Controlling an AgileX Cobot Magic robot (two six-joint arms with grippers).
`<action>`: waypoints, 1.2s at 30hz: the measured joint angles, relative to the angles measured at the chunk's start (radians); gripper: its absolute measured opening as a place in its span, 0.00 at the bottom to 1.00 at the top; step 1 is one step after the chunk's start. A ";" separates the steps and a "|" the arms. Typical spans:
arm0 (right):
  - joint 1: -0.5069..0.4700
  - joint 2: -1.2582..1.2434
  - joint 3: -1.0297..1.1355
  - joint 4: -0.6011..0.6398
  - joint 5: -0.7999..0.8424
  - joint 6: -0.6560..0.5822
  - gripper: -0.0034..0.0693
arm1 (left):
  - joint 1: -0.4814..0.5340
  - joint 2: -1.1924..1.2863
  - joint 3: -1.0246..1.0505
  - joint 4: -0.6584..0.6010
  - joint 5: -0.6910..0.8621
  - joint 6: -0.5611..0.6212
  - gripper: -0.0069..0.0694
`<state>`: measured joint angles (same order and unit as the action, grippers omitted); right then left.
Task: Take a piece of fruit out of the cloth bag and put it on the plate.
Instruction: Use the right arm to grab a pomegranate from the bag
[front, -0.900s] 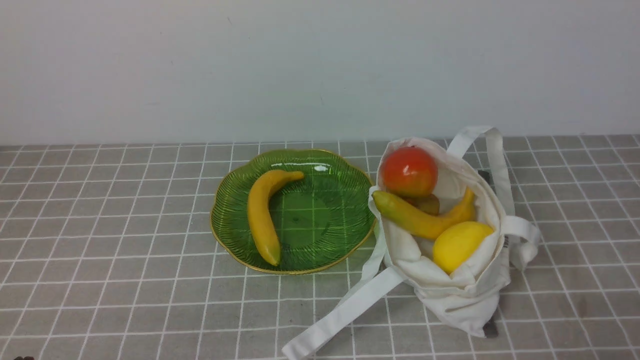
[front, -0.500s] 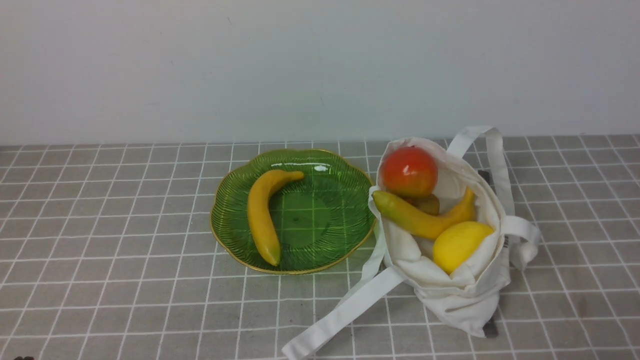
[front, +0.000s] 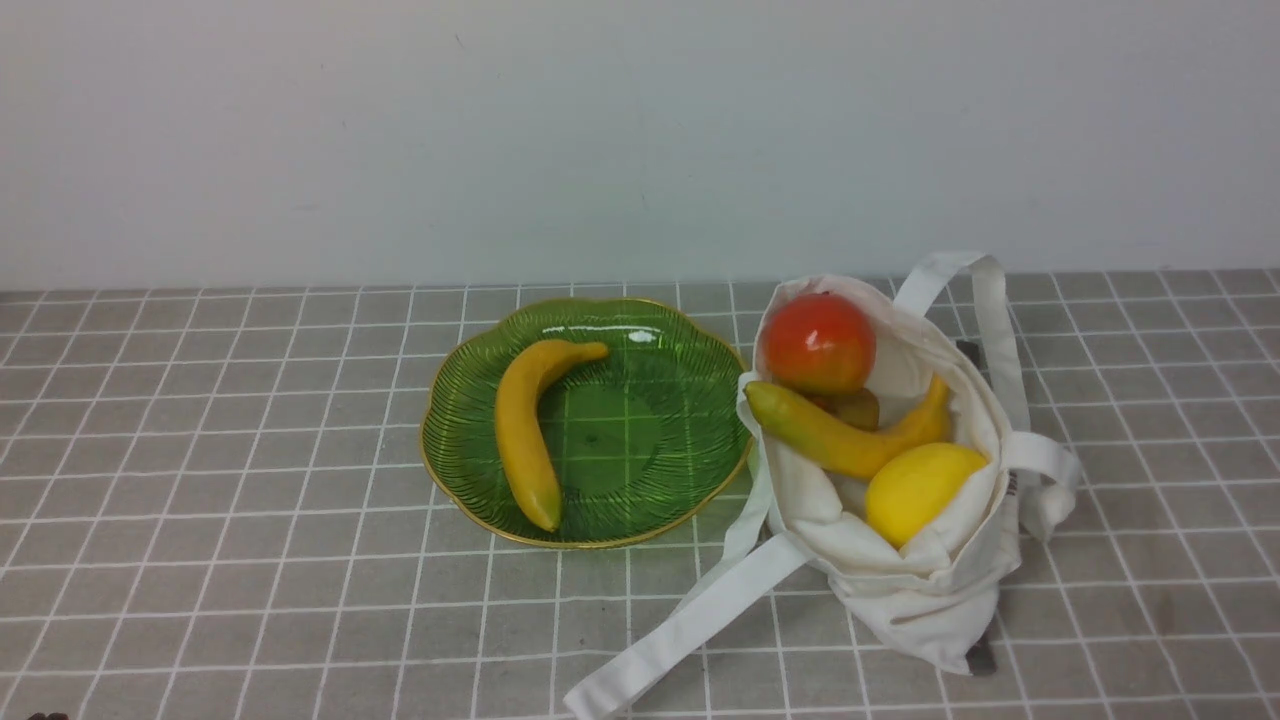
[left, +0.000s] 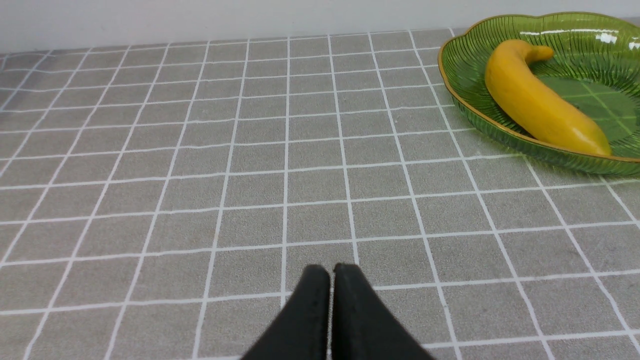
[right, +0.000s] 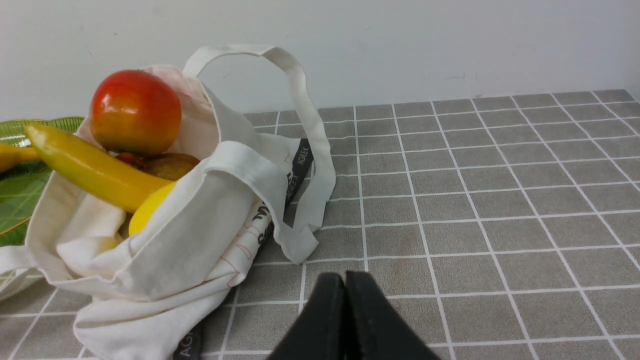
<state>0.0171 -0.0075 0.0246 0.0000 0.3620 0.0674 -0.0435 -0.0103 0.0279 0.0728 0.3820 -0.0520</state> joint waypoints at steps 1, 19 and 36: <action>0.000 0.000 0.000 0.000 0.000 0.000 0.03 | 0.000 0.000 0.000 0.000 0.000 0.000 0.08; 0.000 0.000 0.000 0.000 0.000 0.000 0.03 | 0.000 0.000 0.000 0.000 0.000 0.000 0.08; 0.000 0.000 0.005 0.471 -0.026 0.266 0.03 | 0.000 0.000 0.000 0.000 0.000 0.000 0.08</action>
<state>0.0171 -0.0075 0.0298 0.4707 0.3358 0.3336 -0.0435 -0.0103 0.0279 0.0728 0.3820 -0.0520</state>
